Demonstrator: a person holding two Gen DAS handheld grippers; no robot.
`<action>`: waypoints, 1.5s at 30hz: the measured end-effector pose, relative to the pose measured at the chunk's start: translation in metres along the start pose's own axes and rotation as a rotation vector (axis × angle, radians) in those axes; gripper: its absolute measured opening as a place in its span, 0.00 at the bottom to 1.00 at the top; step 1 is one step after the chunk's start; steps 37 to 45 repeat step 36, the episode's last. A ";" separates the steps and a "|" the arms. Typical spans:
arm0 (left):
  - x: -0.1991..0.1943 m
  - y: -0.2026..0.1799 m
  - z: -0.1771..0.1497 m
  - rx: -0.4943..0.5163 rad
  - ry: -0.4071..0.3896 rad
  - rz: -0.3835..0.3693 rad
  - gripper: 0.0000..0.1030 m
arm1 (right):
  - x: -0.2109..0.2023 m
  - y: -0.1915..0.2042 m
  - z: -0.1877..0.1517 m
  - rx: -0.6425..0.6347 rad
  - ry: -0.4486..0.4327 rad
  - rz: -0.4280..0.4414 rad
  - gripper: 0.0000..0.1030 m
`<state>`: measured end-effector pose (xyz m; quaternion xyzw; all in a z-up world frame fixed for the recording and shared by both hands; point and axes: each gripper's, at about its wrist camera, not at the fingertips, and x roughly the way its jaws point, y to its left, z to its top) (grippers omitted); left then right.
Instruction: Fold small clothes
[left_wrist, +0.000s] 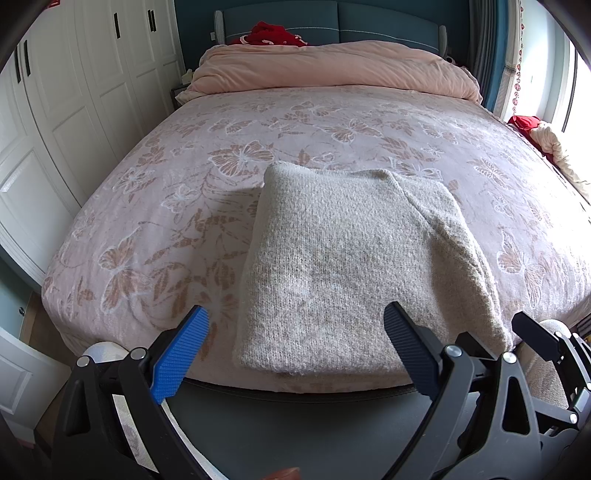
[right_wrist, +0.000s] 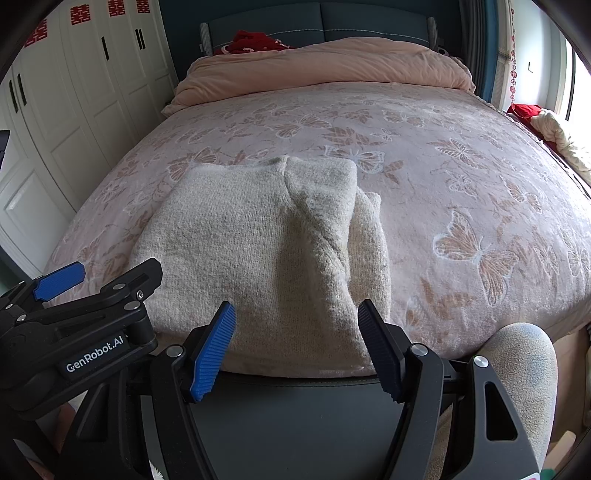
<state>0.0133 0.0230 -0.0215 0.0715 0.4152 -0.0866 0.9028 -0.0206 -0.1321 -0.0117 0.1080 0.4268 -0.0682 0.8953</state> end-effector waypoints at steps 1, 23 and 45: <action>0.000 0.000 0.000 -0.001 0.001 -0.003 0.91 | 0.000 0.000 0.000 0.001 0.000 0.001 0.65; 0.004 0.000 -0.002 -0.007 0.004 -0.023 0.95 | 0.002 0.001 -0.001 0.000 0.003 0.003 0.65; 0.004 0.005 -0.003 -0.034 -0.005 -0.008 0.95 | 0.004 0.001 -0.002 0.000 0.005 -0.001 0.67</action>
